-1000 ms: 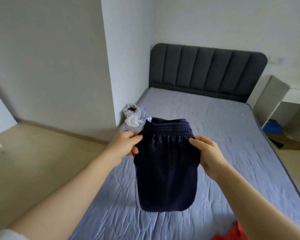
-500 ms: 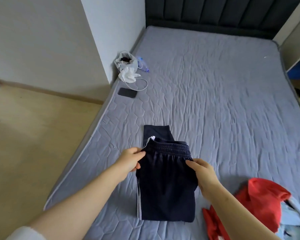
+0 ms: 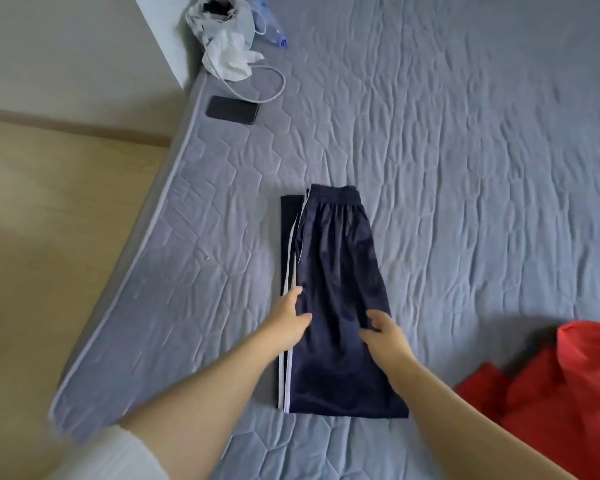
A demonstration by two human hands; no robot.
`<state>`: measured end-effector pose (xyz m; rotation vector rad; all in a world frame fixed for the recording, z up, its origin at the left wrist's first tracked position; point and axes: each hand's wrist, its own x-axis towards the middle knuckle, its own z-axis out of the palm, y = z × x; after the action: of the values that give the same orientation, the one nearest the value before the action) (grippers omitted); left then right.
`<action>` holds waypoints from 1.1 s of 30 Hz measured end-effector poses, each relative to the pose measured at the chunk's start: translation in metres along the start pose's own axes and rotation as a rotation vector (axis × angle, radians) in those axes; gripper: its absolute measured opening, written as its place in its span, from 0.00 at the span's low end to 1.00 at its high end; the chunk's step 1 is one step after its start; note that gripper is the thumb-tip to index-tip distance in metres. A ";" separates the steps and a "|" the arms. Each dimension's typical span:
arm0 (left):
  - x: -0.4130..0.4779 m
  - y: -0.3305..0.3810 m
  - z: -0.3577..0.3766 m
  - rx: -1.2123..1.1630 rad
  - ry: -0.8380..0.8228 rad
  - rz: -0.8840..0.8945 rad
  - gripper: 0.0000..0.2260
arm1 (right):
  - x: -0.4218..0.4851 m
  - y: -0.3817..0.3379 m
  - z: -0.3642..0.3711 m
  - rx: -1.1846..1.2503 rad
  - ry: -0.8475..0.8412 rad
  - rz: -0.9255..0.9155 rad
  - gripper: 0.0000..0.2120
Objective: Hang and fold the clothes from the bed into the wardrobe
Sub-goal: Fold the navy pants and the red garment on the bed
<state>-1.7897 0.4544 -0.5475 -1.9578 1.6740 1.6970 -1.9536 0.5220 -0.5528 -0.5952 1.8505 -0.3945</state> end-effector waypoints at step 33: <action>-0.049 -0.138 0.107 1.057 -0.325 0.180 0.24 | -0.025 0.150 0.031 -1.069 -0.401 -0.273 0.22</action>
<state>-1.7523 0.6111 -0.6314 -1.0014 2.0054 0.7517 -1.9488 0.6594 -0.6248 -1.5220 1.4759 0.5732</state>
